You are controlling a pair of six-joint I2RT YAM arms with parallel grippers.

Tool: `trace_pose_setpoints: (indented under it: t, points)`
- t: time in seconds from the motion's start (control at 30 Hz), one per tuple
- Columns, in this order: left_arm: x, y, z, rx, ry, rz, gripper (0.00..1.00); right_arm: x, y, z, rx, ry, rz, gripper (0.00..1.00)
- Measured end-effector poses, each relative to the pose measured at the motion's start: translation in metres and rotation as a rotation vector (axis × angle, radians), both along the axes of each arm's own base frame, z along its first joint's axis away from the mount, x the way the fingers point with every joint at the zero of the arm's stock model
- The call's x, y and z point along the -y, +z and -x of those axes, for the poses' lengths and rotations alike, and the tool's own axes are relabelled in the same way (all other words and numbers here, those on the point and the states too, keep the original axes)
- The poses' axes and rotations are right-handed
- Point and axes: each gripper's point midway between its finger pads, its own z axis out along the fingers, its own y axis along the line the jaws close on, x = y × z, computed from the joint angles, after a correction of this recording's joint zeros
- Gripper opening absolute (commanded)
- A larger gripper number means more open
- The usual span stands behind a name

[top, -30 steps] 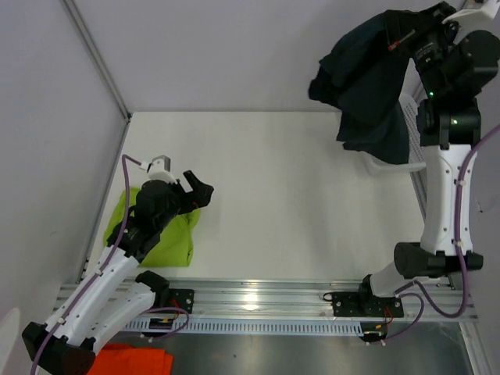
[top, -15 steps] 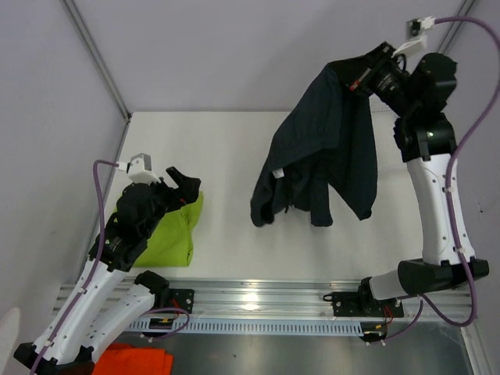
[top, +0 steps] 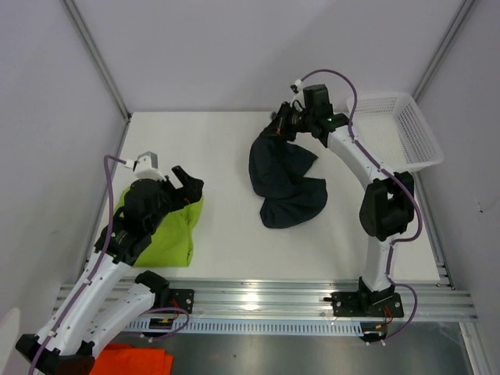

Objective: Fold and stack the shorts
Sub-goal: Move the shorts to the center of the board

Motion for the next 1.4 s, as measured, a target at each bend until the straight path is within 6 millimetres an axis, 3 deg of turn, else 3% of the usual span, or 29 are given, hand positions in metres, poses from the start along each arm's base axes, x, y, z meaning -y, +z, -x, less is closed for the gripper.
trace_pose_setpoints:
  t: [0.07, 0.17, 0.23, 0.4, 0.53, 0.63, 0.77, 0.87, 0.93, 1.0, 1.07, 1.13, 1.17, 1.2, 1.23, 1.27, 1.3, 1.4]
  points:
    - [0.000, 0.000, 0.000, -0.001, 0.000, 0.000, 0.99, -0.004, 0.017, 0.007, 0.039, 0.016, -0.023, 0.00]
    - [0.000, -0.001, 0.000, -0.005, -0.002, -0.002, 0.99, 0.003, 0.064, 0.020, 0.151, 0.016, -0.064, 0.00]
    - [0.001, -0.002, 0.000, -0.008, -0.003, -0.002, 0.99, 0.011, 0.101, 0.039, 0.248, 0.015, -0.095, 0.00]
    - [0.000, -0.004, 0.002, -0.019, -0.004, -0.008, 0.99, 0.034, 0.187, 0.123, 0.489, 0.030, -0.150, 0.00]
    - [-0.002, -0.005, 0.007, -0.024, -0.007, -0.008, 0.99, 0.053, 0.251, 0.210, 0.671, 0.046, -0.208, 0.00]
    - [-0.004, 0.000, 0.012, -0.012, -0.009, -0.001, 0.99, 0.090, 0.291, 0.270, 0.792, -0.004, -0.257, 0.00]
    - [-0.006, 0.008, 0.018, 0.004, -0.010, 0.008, 0.99, 0.132, 0.325, 0.325, 0.895, -0.078, -0.305, 0.00]
    - [-0.008, 0.013, 0.022, 0.016, -0.009, 0.016, 0.99, 0.145, 0.343, 0.340, 0.942, -0.109, -0.330, 0.00]
    - [-0.009, 0.016, 0.023, 0.023, -0.009, 0.020, 0.99, 0.143, 0.345, 0.333, 0.934, -0.119, -0.324, 0.00]
    - [-0.008, 0.017, 0.023, 0.023, -0.010, 0.020, 0.99, 0.131, 0.340, 0.312, 0.895, -0.115, -0.300, 0.00]
    - [-0.007, 0.016, 0.022, 0.018, -0.014, 0.020, 0.99, 0.111, 0.329, 0.279, 0.840, -0.104, -0.271, 0.00]
    - [-0.006, 0.014, 0.021, 0.009, -0.018, 0.017, 0.99, 0.081, 0.303, 0.228, 0.751, -0.090, -0.227, 0.00]
    - [-0.005, 0.013, 0.021, 0.003, -0.021, 0.015, 0.99, 0.064, 0.285, 0.201, 0.696, -0.079, -0.204, 0.05]
    - [-0.004, 0.011, 0.020, -0.003, -0.022, 0.013, 0.99, 0.046, 0.260, 0.171, 0.626, -0.067, -0.179, 0.25]
    - [-0.004, 0.010, 0.019, -0.007, -0.023, 0.011, 0.99, 0.029, 0.237, 0.144, 0.564, -0.055, -0.164, 0.47]
    - [-0.004, 0.009, 0.019, -0.011, -0.023, 0.009, 0.99, 0.016, 0.215, 0.122, 0.517, -0.049, -0.149, 0.79]
    - [-0.003, 0.008, 0.018, -0.015, -0.023, 0.008, 0.99, -0.003, 0.177, 0.093, 0.429, -0.030, -0.115, 0.84]
    - [-0.002, 0.002, 0.017, -0.029, -0.025, 0.002, 0.99, -0.044, 0.074, 0.026, 0.227, 0.006, -0.011, 0.86]
